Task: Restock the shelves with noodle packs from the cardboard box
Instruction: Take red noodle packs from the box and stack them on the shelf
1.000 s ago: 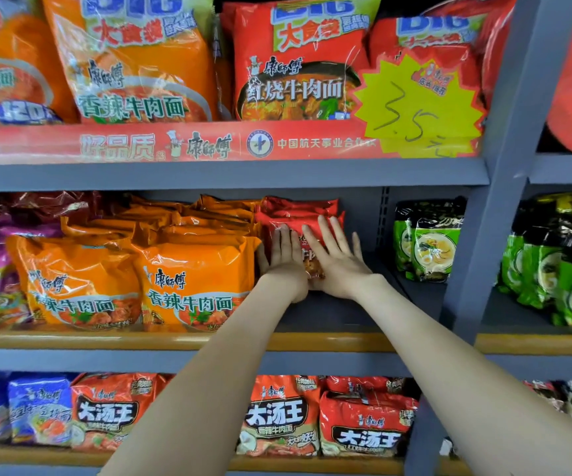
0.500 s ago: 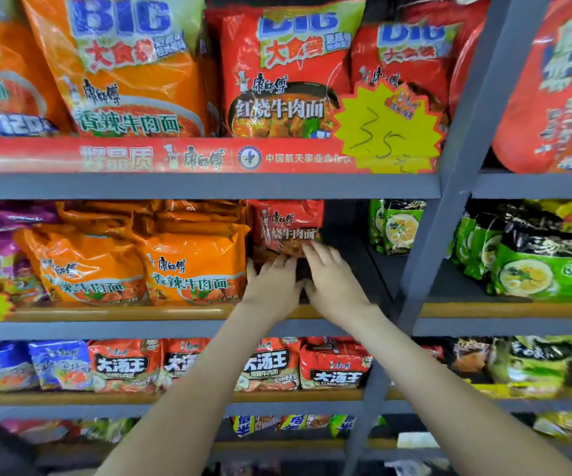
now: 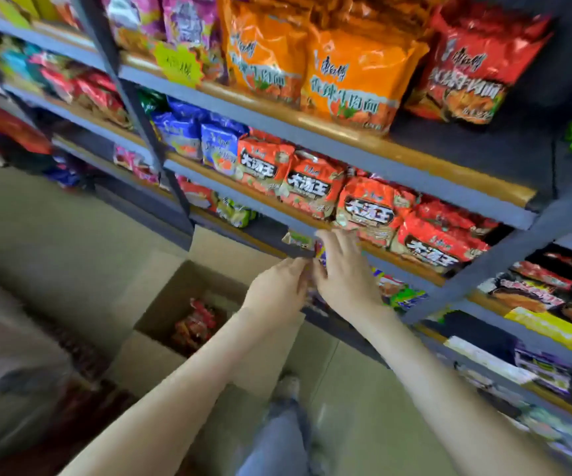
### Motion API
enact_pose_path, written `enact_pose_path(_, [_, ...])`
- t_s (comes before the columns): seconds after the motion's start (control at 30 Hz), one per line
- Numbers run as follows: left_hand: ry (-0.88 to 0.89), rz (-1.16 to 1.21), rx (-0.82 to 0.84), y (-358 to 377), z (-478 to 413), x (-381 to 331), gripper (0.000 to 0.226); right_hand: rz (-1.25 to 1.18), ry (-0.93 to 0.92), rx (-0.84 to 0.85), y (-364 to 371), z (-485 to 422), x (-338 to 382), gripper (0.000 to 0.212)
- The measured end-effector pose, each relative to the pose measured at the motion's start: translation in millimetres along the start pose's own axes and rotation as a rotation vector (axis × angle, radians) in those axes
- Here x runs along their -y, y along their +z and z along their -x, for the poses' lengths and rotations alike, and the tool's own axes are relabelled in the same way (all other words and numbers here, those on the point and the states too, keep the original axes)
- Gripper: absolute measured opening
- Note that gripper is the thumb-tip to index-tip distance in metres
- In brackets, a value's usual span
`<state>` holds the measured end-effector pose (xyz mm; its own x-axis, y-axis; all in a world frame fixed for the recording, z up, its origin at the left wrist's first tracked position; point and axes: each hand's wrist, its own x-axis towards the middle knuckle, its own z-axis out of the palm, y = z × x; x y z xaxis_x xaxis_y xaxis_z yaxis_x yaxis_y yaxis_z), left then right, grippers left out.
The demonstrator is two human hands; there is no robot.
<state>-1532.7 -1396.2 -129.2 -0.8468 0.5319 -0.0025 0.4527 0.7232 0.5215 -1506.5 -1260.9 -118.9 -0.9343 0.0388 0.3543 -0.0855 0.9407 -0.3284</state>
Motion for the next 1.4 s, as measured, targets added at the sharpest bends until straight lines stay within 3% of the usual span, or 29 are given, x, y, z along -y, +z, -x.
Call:
enact_pose_path(0.17, [-0.281,-0.050,0.149,35,60,93,0.029,-0.094,-0.073,0.331,89,27,39,0.042])
enact_pose_path(0.33, [-0.516,-0.047,0.220,62,85,184,0.035,-0.058,-0.034,0.557,187,42,59,0.055])
enact_pose_path(0.6, [-0.712,-0.024,0.355,130,72,336,0.055,-0.047,0.078,0.988,362,38,65,0.069])
enact_pose_path(0.8, [-0.773,-0.140,0.493,199,63,410,0.065,-0.099,0.233,1.126,467,48,54,0.066])
enact_pose_path(1.23, [-0.992,-0.009,0.464,316,57,458,0.065,-0.083,-0.007,1.315,638,66,27,0.065])
enact_pose_path(1.4, [-1.065,0.037,0.519,386,33,488,0.078,0.042,0.184,1.471,724,71,-11,0.084])
